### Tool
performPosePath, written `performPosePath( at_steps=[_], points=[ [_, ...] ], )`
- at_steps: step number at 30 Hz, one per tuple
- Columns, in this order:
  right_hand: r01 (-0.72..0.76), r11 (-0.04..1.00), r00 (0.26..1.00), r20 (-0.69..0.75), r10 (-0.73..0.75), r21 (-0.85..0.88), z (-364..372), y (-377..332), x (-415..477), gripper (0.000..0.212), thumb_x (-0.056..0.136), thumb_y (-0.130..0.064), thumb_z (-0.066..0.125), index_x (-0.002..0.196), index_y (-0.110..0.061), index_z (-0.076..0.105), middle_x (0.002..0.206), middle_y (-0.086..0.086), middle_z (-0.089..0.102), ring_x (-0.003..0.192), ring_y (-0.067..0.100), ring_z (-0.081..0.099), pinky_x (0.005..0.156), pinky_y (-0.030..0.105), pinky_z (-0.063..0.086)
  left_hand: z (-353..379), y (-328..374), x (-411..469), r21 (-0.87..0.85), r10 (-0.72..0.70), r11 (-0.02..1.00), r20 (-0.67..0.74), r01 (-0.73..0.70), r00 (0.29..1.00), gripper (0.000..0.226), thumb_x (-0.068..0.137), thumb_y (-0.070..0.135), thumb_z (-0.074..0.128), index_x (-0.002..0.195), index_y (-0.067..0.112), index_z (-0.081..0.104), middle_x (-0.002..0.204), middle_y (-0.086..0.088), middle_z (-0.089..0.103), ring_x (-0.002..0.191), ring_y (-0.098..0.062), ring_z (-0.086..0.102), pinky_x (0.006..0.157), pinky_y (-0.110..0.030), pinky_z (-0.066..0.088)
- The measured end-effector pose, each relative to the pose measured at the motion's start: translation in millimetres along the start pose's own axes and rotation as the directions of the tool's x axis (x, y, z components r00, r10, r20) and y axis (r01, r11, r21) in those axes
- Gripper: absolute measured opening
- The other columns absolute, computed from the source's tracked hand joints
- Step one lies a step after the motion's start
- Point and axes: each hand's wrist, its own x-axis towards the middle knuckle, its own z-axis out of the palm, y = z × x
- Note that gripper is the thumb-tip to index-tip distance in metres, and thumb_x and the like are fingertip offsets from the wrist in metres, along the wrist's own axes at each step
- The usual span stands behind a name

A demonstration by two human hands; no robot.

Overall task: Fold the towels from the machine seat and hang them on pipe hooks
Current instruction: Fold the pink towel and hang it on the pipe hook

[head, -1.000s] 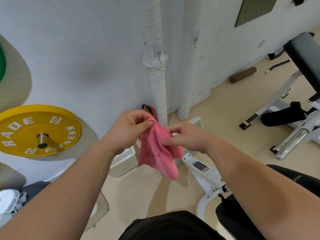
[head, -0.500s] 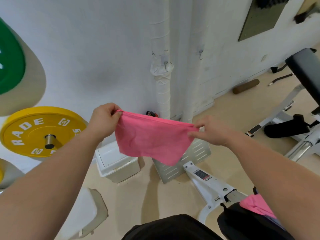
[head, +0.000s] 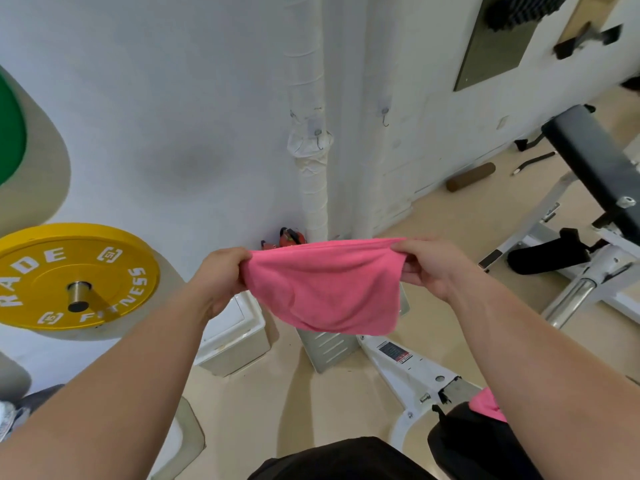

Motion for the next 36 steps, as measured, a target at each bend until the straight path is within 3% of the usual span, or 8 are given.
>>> performPosePath(
  at_steps=[5,11,16,19,25,28,30,36],
  points=[
    [0.096,0.994,0.987,-0.138,-0.088,0.049,37.9,12.6,-18.0,0.007,0.09,0.0,0.063,0.092,-0.007,0.063,0.068,0.006,0.062,0.045,0.007,0.059,0.045,0.023,0.055,38.1,4.6,-22.4,-0.023,0.021,1.0,-0.037,-0.022,0.999,0.019,0.095,0.008,0.048,0.082,0.01,0.061,0.072,-0.008,0.048,0.065,-0.023,0.045,0.069,-0.042,0.046],
    [0.429,0.888,0.896,-0.05,-0.442,-0.166,87.3,32.5,-42.3,0.009,0.081,-0.021,0.074,0.074,-0.025,0.069,0.074,0.005,0.073,0.075,0.031,0.072,0.074,0.051,0.061,78.6,1.1,-51.7,-0.088,0.197,0.978,0.105,-0.188,0.975,0.014,0.099,0.011,0.057,0.089,0.006,0.064,0.071,-0.01,0.067,0.061,-0.022,0.063,0.05,-0.029,0.051],
    [0.598,0.773,0.802,0.167,-0.574,-0.211,94.3,38.7,-52.7,0.024,0.084,-0.01,0.055,0.093,-0.017,0.076,0.077,0.007,0.07,0.075,0.018,0.064,0.075,0.046,0.057,85.5,-4.2,-61.3,-0.143,0.276,0.955,0.128,-0.258,0.953,0.018,0.098,0.015,0.062,0.097,-0.001,0.071,0.068,-0.007,0.066,0.057,-0.015,0.058,0.05,-0.025,0.047],
    [0.691,0.648,0.722,0.335,-0.605,-0.321,87.0,42.2,-49.0,0.035,0.079,-0.001,0.049,0.088,-0.02,0.076,0.079,-0.019,0.066,0.084,-0.002,0.057,0.078,0.02,0.046,83.2,-8.3,-61.3,-0.119,0.323,0.943,0.113,-0.31,0.94,0.012,0.094,0.013,0.069,0.099,0.004,0.074,0.067,0.003,0.069,0.062,-0.009,0.06,0.058,-0.024,0.049],
    [0.564,0.695,0.791,0.05,-0.61,-0.446,64.1,36.6,-30.9,0.042,0.077,-0.018,0.069,0.118,-0.024,0.067,0.111,-0.008,0.067,0.097,0.008,0.062,0.08,0.021,0.045,69.4,-7.6,-45.1,0.054,0.325,0.936,0.248,-0.348,0.912,0.012,0.092,0.025,0.064,0.089,0.019,0.074,0.079,-0.002,0.068,0.076,-0.017,0.056,0.075,-0.039,0.046],
    [0.342,0.894,0.927,0.261,-0.27,-0.289,49.7,26.9,-20.1,0.057,0.078,-0.015,0.076,0.128,-0.03,0.053,0.115,-0.011,0.062,0.103,0.0,0.059,0.086,0.013,0.045,57.5,2.0,-45.9,0.161,0.301,0.896,0.467,-0.414,0.832,0.014,0.101,0.017,0.057,0.093,0.018,0.068,0.078,0.006,0.06,0.076,-0.01,0.051,0.076,-0.031,0.041],
    [0.203,0.954,0.886,0.457,-0.083,-0.221,43.3,28.2,-15.1,0.042,0.076,-0.011,0.081,0.114,-0.021,0.067,0.107,-0.004,0.074,0.101,0.007,0.067,0.085,0.016,0.05,50.0,10.6,-46.4,0.173,0.257,0.901,0.526,-0.398,0.811,0.013,0.102,0.015,0.055,0.094,0.015,0.065,0.077,0.002,0.056,0.074,-0.016,0.047,0.074,-0.033,0.038],
    [0.336,0.941,0.894,0.303,-0.329,0.032,47.6,40.0,-7.7,0.018,0.088,-0.003,0.074,0.102,-0.015,0.074,0.1,0.005,0.076,0.095,0.016,0.068,0.086,0.03,0.057,25.5,17.4,-29.0,0.422,0.319,0.752,0.441,-0.507,0.839,0.016,0.103,0.01,0.052,0.095,0.011,0.065,0.086,-0.026,0.069,0.065,-0.016,0.064,0.065,-0.031,0.053]
  ],
)
